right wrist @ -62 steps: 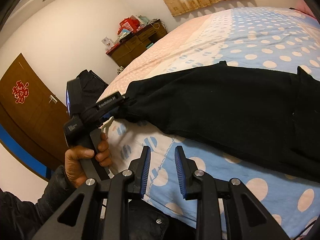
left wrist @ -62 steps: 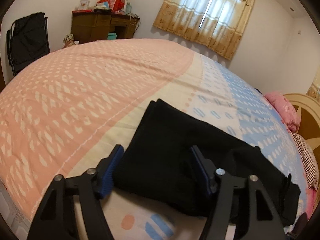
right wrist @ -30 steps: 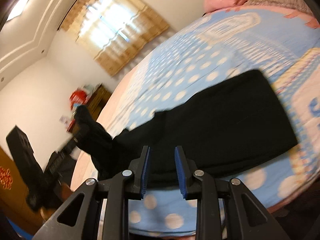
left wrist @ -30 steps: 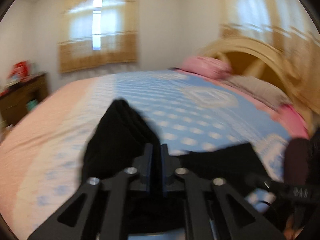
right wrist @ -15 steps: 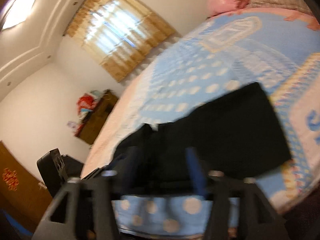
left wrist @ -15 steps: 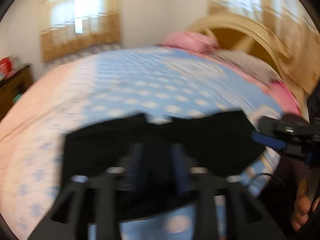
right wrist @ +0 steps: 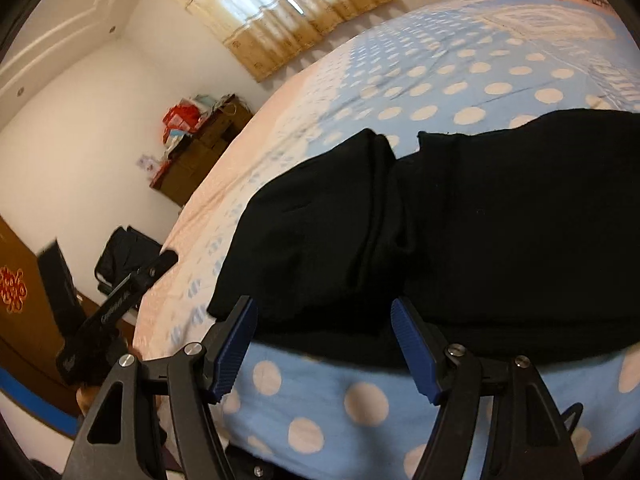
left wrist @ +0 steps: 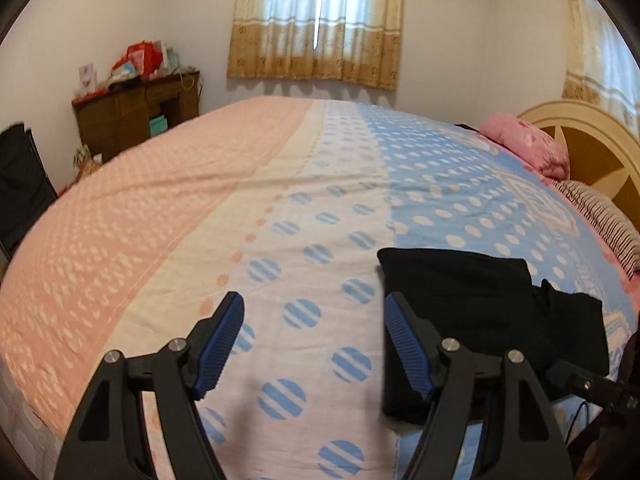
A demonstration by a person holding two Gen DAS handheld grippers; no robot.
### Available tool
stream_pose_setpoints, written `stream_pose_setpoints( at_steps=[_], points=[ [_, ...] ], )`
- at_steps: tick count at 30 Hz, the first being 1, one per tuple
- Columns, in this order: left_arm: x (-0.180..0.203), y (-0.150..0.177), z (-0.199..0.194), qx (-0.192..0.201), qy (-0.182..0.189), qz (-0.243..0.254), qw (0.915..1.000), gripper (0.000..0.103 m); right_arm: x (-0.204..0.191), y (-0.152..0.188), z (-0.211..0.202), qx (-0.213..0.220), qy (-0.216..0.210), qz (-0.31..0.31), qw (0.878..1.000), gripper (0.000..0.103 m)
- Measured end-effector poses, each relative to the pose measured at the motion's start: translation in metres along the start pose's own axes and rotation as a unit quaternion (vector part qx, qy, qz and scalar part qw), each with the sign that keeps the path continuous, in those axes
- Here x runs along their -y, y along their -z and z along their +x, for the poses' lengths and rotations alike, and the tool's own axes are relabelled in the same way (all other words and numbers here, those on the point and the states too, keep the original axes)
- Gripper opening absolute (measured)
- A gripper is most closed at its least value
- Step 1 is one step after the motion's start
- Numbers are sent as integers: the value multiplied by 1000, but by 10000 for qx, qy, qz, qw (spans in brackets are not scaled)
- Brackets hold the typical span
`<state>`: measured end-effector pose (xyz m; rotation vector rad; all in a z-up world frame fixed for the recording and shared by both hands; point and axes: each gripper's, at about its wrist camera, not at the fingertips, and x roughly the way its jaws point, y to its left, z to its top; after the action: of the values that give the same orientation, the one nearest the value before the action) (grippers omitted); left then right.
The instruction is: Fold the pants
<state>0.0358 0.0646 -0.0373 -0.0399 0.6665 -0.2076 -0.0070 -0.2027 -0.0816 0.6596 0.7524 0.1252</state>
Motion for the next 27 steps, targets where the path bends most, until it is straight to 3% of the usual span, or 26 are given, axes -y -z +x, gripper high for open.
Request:
stream_pose_setpoints(
  at_steps=[3, 7, 11, 15, 16, 22, 27],
  points=[
    [4, 4, 3, -67, 99, -58, 9999, 75, 7, -14, 14, -20, -247, 398, 9989, 71],
    [3, 3, 3, -45, 93, -32, 9999, 75, 13, -22, 26, 253, -166, 653, 9974, 67],
    [-1, 2, 6, -83, 72, -113, 9999, 75, -1, -15, 37, 37, 168, 221, 9996, 49],
    [-1, 3, 8, -151, 80, -149, 9997, 75, -11, -15, 38, 45, 606, -347, 9976, 20],
    [-1, 3, 7, -143, 69, -145, 9998, 75, -17, -16, 36, 43, 650, -504, 9966, 18],
    [1, -2, 1, -52, 162, -272, 9995, 75, -70, -36, -16, 613, 90, -1477, 9871, 17],
    [21, -7, -3, 59, 266, -45, 9996, 75, -34, -55, -97, 1058, -3, -1206, 9870, 17]
  ],
)
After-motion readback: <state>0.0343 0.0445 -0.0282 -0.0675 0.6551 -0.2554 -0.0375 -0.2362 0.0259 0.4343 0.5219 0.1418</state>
